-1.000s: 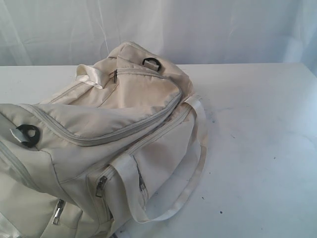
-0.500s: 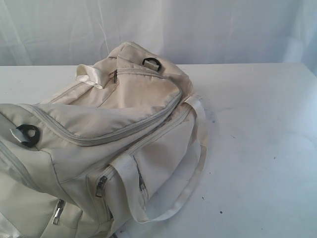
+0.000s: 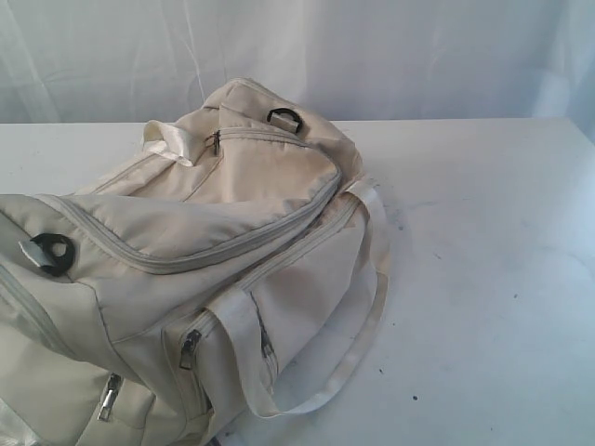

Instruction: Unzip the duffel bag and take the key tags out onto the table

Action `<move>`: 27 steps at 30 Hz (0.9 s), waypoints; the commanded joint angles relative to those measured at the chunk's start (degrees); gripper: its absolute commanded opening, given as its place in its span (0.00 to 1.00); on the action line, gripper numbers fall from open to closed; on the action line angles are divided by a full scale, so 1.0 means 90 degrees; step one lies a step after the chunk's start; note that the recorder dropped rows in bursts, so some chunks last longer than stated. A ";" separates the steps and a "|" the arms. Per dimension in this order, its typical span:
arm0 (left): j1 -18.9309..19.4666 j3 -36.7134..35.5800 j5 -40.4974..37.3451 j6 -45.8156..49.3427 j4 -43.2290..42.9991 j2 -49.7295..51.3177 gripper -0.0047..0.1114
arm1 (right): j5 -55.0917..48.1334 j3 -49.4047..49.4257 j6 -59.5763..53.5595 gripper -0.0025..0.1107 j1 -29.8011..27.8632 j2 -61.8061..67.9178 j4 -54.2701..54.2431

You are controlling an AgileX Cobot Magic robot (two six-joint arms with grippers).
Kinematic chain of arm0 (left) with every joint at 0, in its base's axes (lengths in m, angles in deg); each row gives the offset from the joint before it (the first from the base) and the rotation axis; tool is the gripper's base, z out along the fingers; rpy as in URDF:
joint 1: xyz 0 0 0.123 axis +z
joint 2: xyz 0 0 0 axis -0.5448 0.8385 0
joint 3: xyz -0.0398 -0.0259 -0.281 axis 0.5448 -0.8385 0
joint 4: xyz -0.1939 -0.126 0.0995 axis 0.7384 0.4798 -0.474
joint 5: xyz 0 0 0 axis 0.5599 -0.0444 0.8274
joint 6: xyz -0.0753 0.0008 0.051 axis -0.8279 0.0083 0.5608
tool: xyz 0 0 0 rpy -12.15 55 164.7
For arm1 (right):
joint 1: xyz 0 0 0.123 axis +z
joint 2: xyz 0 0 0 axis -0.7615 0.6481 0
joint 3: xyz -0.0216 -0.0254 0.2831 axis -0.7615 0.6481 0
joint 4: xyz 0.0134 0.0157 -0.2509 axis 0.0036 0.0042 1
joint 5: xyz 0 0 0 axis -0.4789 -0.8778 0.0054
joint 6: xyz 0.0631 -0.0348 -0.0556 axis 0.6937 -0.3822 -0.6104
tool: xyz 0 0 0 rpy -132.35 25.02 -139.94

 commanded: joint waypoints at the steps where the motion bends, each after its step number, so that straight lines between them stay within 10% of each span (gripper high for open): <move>1: -0.0045 -0.0005 0.0066 -0.0026 0.0063 -0.0032 0.04 | 0.0323 0.0029 0.1039 0.02 0.0013 -0.0037 0.0000; 9: -0.0045 -0.0005 0.1150 -0.0103 0.0119 -0.0032 0.04 | -0.0788 0.0029 0.2381 0.02 0.0013 -0.0037 -0.0068; 27: -0.0045 -0.0005 0.4113 -0.3844 0.0258 -0.0032 0.04 | -0.0326 0.0029 0.2902 0.02 0.0013 -0.0037 -0.0068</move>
